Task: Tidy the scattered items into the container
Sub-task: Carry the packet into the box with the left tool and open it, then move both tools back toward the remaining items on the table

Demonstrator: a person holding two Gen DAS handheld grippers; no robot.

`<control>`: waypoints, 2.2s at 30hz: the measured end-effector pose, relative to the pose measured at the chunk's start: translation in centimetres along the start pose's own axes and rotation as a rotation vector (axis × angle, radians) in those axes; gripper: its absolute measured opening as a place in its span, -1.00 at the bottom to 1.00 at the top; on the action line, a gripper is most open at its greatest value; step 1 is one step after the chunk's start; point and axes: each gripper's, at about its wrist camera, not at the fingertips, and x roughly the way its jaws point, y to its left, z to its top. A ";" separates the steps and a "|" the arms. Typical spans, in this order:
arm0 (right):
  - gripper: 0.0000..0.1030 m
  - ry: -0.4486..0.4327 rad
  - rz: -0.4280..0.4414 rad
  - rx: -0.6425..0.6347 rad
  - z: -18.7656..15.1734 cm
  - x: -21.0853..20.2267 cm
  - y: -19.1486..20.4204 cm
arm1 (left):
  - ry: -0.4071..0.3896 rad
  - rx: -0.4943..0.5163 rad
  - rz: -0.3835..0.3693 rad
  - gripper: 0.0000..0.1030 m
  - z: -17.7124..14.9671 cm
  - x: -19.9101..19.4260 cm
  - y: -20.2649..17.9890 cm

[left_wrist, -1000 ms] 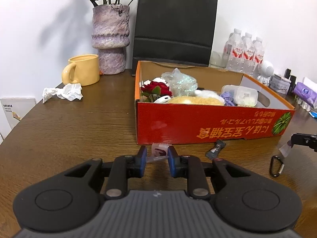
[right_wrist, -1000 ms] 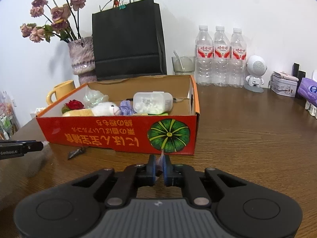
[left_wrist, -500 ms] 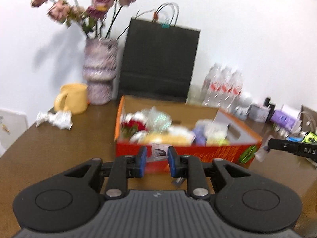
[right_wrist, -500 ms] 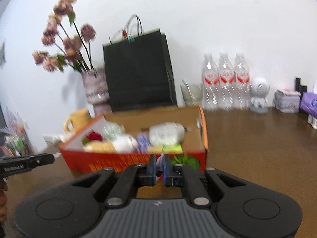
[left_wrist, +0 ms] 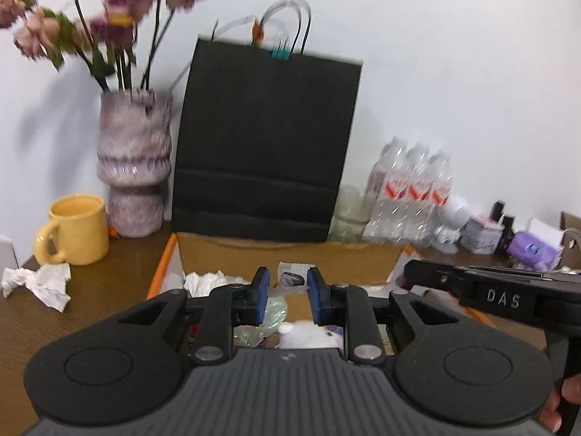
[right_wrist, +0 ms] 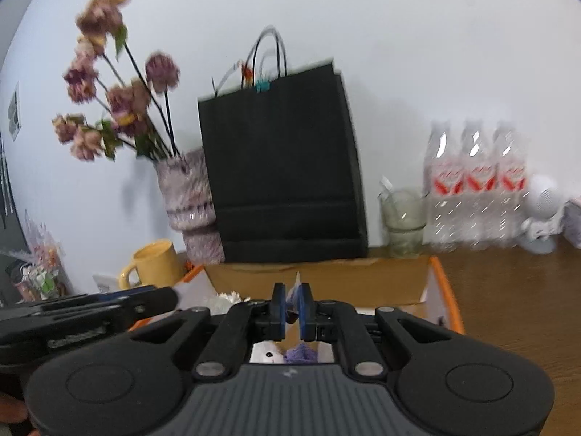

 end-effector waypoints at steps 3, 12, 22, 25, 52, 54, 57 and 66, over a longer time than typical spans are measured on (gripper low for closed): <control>-0.89 0.043 -0.002 -0.024 -0.6 1.8 0.0 | 0.024 0.015 0.015 -0.55 -0.3 1.6 0.4; 0.21 0.096 -0.081 -0.005 -1.3 2.8 -0.9 | 0.043 0.008 0.105 0.93 -1.0 2.7 0.9; 0.99 0.120 -0.130 0.029 -0.3 2.6 -2.5 | 0.044 0.041 0.142 1.00 -0.9 2.7 0.5; 1.00 0.136 -0.128 0.008 -0.3 2.8 -2.3 | 0.051 0.043 0.144 1.00 -1.0 2.8 0.5; 1.00 0.105 -0.140 -0.105 -6.6 -8.1 0.8 | 0.037 -0.001 0.078 1.00 -5.5 -7.0 1.1; 1.00 0.148 -0.129 -0.109 -8.1 -8.1 1.0 | 0.080 -0.004 0.078 1.00 -6.6 -6.9 1.1; 0.99 0.205 -0.119 -0.111 -10.1 -7.9 1.0 | 0.118 0.003 0.089 1.00 -8.0 -6.7 0.9; 0.80 0.271 -0.093 -0.158 -12.4 -7.3 2.2 | 0.168 0.032 0.081 1.00 -9.8 -6.4 0.6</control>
